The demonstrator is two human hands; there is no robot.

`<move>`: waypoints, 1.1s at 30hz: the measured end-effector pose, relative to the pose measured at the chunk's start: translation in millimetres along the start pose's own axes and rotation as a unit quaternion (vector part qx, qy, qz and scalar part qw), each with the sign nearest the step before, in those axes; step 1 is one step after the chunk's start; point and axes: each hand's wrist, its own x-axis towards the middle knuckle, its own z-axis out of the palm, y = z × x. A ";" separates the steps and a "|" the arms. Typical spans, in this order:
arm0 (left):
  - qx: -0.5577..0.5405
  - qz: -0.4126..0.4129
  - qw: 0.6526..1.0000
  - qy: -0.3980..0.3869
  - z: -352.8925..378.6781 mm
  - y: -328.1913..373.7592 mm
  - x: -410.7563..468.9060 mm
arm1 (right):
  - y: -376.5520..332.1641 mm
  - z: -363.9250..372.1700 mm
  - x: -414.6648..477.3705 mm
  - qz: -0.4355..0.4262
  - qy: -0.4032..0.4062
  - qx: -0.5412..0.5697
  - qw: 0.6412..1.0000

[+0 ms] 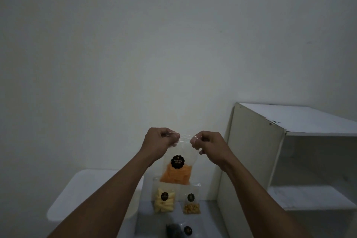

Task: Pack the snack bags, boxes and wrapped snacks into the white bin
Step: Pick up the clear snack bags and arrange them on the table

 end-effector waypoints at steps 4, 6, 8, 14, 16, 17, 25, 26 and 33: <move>-0.052 -0.032 0.997 -0.046 -3.4 5.4 -4.7 | -2.9 -6.0 -1.0 -0.005 0.027 0.033 0.999; -0.046 -0.027 0.998 -0.035 -8.0 3.4 -3.6 | -2.3 -7.9 -2.2 -0.001 0.019 0.038 0.999; -0.012 -0.004 1.000 -0.001 -10.3 -0.8 -2.1 | -1.9 -6.2 -2.7 -0.002 0.008 0.042 0.999; -0.028 -0.007 0.998 -0.049 -7.6 6.2 -2.1 | -3.9 2.5 -0.8 -0.026 0.015 0.005 1.000; -0.040 -0.028 0.996 -0.074 -6.9 7.3 -1.9 | -4.5 3.1 -0.5 -0.032 0.042 -0.003 0.999; -0.036 -0.026 0.997 -0.065 -7.0 6.3 -1.1 | -5.0 4.1 -0.4 -0.034 0.042 -0.003 0.999; 0.125 0.018 0.989 0.077 -0.5 -2.0 9.6 | -1.0 13.4 3.4 -0.018 0.031 -0.004 0.999; 0.146 0.004 0.983 0.110 4.1 1.0 9.3 | -0.6 16.8 3.3 -0.020 0.055 -0.022 0.998; -0.051 -0.169 0.984 0.033 21.7 10.3 8.5 | 7.3 31.8 0.1 -0.062 0.113 -0.118 0.985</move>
